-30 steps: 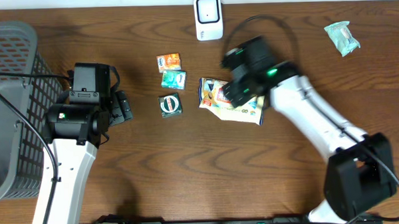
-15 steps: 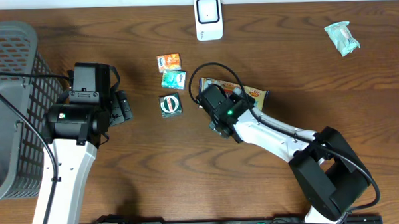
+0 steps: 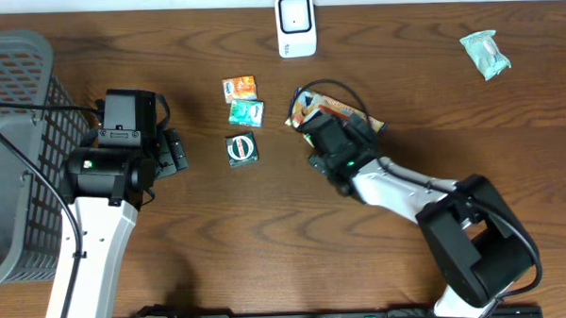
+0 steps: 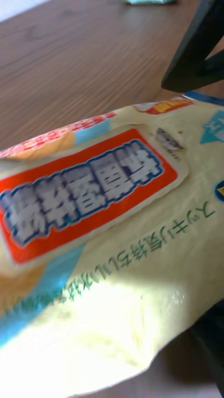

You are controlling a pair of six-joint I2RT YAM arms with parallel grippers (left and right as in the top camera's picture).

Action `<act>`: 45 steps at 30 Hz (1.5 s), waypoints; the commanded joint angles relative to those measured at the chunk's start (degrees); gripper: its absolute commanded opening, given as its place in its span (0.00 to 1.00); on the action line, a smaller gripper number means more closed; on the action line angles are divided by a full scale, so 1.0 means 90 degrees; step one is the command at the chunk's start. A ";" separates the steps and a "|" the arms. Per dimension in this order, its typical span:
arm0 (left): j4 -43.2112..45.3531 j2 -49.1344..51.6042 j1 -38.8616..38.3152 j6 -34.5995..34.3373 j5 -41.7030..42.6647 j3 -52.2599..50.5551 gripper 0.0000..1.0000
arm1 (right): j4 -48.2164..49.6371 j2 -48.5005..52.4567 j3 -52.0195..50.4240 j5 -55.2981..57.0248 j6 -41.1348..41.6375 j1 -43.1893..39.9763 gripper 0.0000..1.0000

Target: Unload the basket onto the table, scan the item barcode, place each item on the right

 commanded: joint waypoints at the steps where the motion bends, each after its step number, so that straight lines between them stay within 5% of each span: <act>1: -0.0019 0.0019 -0.0012 -0.0034 -0.0017 0.0097 0.98 | 0.0027 0.0092 -0.0214 -0.0930 -0.0168 -0.0549 0.97; 8: -0.0017 0.0019 -0.0012 -0.0034 -0.0017 0.0097 0.98 | 0.0185 0.0095 -0.0214 -0.1972 -0.0165 -0.1212 0.89; 10: -0.0019 0.0019 -0.0012 -0.0034 -0.0017 0.0097 0.98 | 0.0272 0.0095 -0.0214 -0.2108 -0.0165 -0.1268 0.74; 12: -0.0019 0.0019 -0.0012 -0.0034 -0.0017 0.0097 0.98 | 0.0328 0.0095 -0.0211 -0.2237 -0.0131 -0.1270 0.32; 16: -0.0017 0.0019 -0.0012 -0.0034 -0.0017 0.0097 0.98 | 0.0330 0.0090 -0.0143 -0.2560 0.0658 -0.1265 0.02; 21: -0.0019 0.0019 -0.0012 -0.0034 -0.0017 0.0097 0.98 | -0.0255 -0.0036 0.0279 -0.3718 0.1950 -0.1282 0.01; 29: -0.0017 0.0019 -0.0012 -0.0034 -0.0017 0.0097 0.97 | -0.0840 -0.0525 0.1144 -0.8544 0.3891 -0.1783 0.01; 36: -0.0019 0.0019 -0.0012 -0.0034 -0.0017 0.0097 0.98 | -0.0709 -0.0529 0.1188 -1.1222 0.5479 -0.2249 0.01; 41: -0.0019 0.0019 -0.0012 -0.0034 -0.0017 0.0097 0.98 | -0.0852 -0.0527 0.1185 -1.1511 0.6358 -0.2409 0.01; 45: -0.0017 0.0019 -0.0012 -0.0034 -0.0017 0.0097 0.98 | -0.0855 -0.0527 0.1175 -1.0559 0.5265 -0.2470 0.04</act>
